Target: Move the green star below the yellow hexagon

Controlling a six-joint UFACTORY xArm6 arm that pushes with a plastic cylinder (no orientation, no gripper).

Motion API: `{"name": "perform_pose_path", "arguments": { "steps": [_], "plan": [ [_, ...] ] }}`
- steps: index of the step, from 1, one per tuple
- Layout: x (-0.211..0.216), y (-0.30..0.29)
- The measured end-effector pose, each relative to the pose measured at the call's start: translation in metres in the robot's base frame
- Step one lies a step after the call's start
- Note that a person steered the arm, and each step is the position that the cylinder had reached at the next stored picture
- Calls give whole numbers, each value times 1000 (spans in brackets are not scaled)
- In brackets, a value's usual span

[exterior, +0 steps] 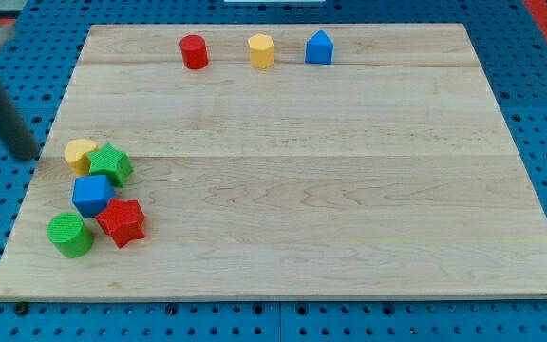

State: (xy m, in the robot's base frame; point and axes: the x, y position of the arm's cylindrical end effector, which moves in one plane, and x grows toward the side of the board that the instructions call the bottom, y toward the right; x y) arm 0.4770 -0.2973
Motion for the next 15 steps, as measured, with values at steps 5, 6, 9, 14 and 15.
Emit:
{"name": "perform_pose_path", "arguments": {
  "steps": [5, 6, 9, 14, 15],
  "plan": [
    [-63, 260],
    [-88, 264],
    [-109, 301],
    [-92, 321],
    [-30, 250]
  ]
}}
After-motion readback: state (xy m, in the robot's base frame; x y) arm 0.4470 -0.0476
